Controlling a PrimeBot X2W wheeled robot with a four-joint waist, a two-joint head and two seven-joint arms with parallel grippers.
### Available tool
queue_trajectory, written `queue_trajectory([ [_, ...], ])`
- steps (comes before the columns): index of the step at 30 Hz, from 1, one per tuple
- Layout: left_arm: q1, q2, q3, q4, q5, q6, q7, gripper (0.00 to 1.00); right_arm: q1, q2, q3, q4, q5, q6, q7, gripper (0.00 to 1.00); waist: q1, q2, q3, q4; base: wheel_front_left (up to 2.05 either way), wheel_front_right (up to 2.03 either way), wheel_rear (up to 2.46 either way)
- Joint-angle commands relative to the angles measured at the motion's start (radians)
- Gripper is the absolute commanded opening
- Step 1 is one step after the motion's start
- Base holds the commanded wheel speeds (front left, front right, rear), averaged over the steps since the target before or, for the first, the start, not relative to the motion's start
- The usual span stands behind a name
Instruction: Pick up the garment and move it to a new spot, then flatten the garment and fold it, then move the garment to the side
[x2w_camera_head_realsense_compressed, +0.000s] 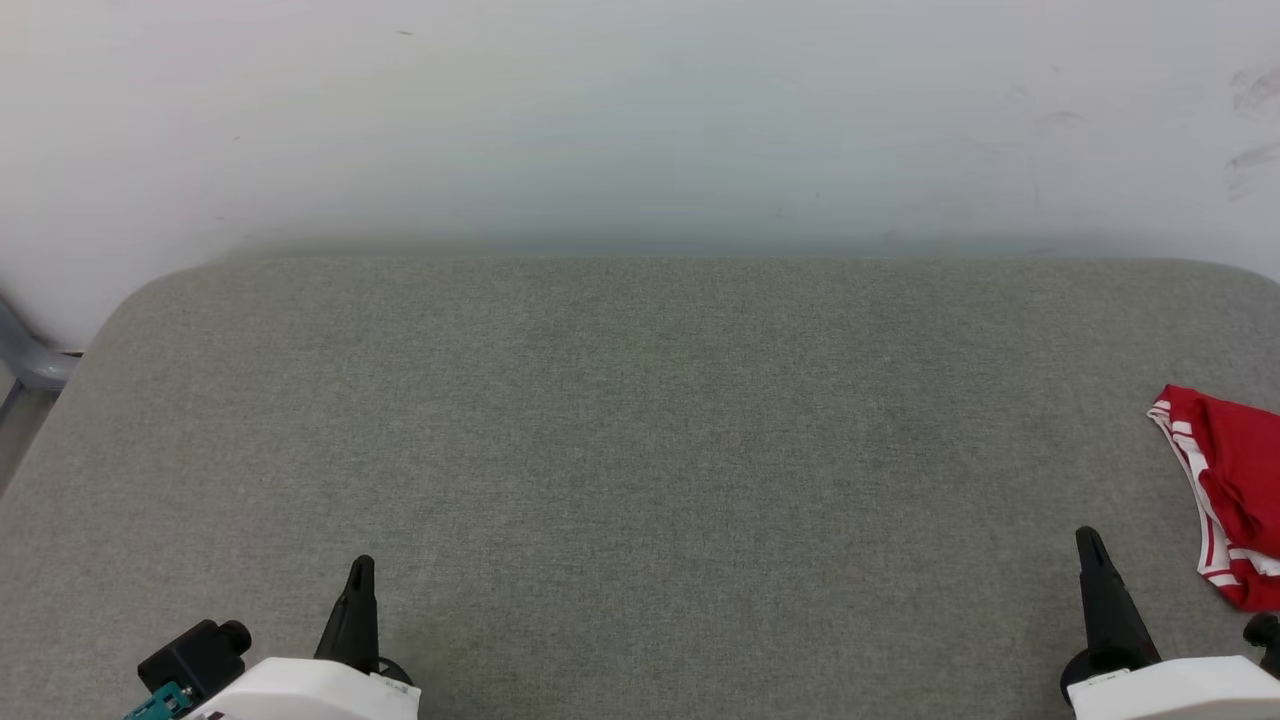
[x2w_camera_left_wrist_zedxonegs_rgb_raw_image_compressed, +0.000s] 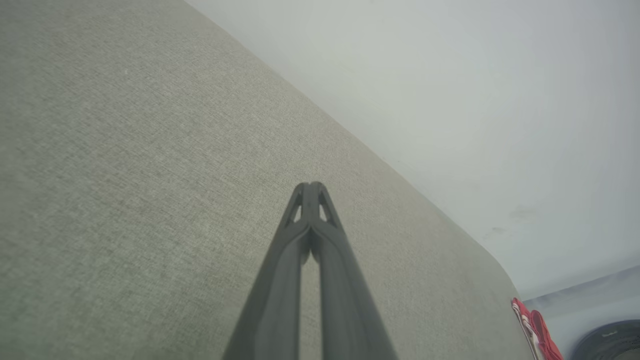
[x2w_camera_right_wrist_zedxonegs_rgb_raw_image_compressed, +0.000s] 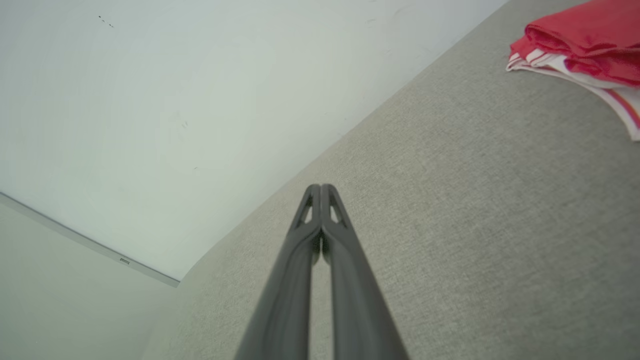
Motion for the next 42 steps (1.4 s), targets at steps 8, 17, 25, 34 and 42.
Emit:
queue_trajectory([
  [8,-0.046,0.000,0.019,0.002,-0.126,-0.018,0.031,0.00,-0.046,0.001,-0.004,0.004,0.116,0.000,0.029,0.00,-0.0001,0.0000,0.002,-0.002,0.00,0.00,0.00],
  [17,-0.067,-0.003,0.033,0.015,-0.252,-0.033,0.062,0.00,-0.069,0.003,-0.007,0.020,0.232,0.000,0.061,0.00,-0.0001,0.0000,0.005,-0.005,0.00,0.00,0.00],
  [25,-0.080,-0.005,0.043,0.023,-0.333,-0.043,0.082,0.00,-0.085,0.004,-0.009,0.029,0.305,0.000,0.080,0.00,-0.0001,0.0000,0.007,-0.007,0.00,0.00,0.00],
  [34,-0.095,-0.007,0.055,0.034,-0.429,-0.056,0.105,0.00,-0.102,0.006,-0.012,0.041,0.393,0.000,0.104,0.00,-0.0001,0.0000,0.009,-0.010,0.00,0.00,0.00],
  [42,-0.108,-0.009,0.064,0.042,-0.510,-0.066,0.125,0.00,-0.118,0.007,-0.014,0.051,0.467,0.000,0.124,0.00,-0.0001,0.0000,0.012,-0.012,0.00,0.00,0.00],
])
